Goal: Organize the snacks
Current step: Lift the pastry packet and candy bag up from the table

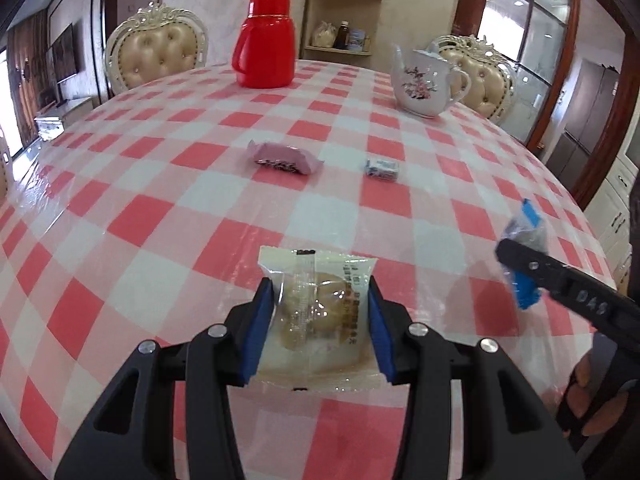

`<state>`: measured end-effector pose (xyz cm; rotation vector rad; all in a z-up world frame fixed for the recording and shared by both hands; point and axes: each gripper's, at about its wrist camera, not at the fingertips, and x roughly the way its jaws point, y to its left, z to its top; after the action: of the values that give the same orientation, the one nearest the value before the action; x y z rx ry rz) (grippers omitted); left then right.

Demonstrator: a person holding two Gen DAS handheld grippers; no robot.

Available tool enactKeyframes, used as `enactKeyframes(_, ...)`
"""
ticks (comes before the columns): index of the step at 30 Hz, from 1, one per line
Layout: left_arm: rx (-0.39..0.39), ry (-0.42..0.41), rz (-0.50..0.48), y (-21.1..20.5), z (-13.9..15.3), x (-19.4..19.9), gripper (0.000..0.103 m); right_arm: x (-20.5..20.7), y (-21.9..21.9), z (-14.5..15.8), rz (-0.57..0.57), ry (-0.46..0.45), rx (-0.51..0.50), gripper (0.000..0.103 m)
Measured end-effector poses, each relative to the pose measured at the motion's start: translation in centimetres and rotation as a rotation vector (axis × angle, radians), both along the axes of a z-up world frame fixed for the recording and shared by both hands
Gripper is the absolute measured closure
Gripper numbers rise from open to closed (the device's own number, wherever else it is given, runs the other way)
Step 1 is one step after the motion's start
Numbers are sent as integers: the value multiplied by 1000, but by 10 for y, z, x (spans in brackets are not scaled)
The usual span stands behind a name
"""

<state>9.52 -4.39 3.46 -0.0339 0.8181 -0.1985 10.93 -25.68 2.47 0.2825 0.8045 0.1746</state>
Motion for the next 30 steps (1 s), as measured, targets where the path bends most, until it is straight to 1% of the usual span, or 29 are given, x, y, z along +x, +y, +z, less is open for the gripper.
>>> enactKeyframes(5, 2, -14, -24, -5, 5, -6, 58, -8, 0, -5, -28, 5, 19, 50)
enactKeyframes(11, -5, -34, -36, -5, 8, -24, 58, -45, 4, 0, -45, -22, 53, 50)
enactKeyframes(19, -55, -24, 1, 18, 0, -56, 58, -85, 14, 3, -46, -42, 68, 50)
enactKeyframes(21, -61, -37, 12, 22, 1, -64, 58, -94, 17, 5, -40, -53, 74, 50)
enactKeyframes(23, -64, -47, 14, 23, 3, -71, 58, -104, 20, 4, -31, -50, 100, 50)
enactKeyframes(26, -73, -51, 9, 24, 2, -84, 58, -116, 27, 4, -18, -49, 105, 50)
enactKeyframes(28, -83, -45, 4, 24, 1, -93, 58, -126, 32, 3, 3, -43, 130, 50)
enactKeyframes(30, -88, -60, 4, 26, 4, -106, 58, -137, 39, 4, 23, -46, 137, 50)
